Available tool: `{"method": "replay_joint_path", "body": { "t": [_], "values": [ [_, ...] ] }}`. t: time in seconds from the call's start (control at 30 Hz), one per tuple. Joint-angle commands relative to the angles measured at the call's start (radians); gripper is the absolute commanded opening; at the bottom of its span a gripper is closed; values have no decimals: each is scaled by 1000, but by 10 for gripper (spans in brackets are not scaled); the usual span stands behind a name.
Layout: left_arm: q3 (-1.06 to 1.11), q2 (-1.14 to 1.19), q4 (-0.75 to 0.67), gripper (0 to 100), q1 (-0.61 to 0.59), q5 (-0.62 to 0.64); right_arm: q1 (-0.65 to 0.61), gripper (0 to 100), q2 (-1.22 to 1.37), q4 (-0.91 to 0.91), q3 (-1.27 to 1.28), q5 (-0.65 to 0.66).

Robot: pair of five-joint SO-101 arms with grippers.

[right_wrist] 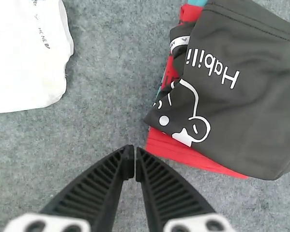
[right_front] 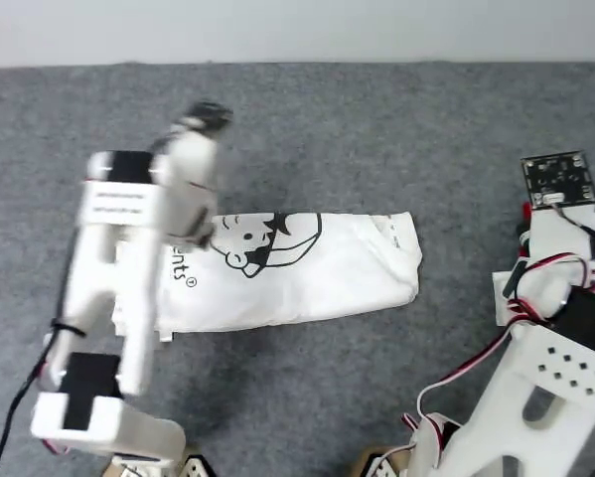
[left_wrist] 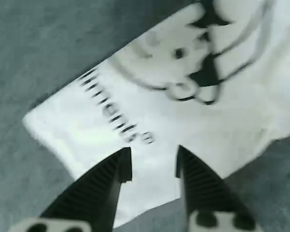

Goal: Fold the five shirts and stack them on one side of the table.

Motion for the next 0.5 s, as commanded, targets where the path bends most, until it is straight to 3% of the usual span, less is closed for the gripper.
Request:
{"method": "replay_joint_path", "body": {
  "t": [0.0,0.13,0.33,0.47],
  "values": [
    [-35,-49,9,222,-176,-3,10,13,-28,-5,-8,-2],
    [-21,-40,2,269,-262,-5,10,13,-27,-5,-8,-2],
    [-16,126,-6,276,-298,-3,10,13,-27,-7,-8,-3],
    [-16,229,-83,276,-310,-3,10,13,-27,-7,-8,-3]
  ]
}}
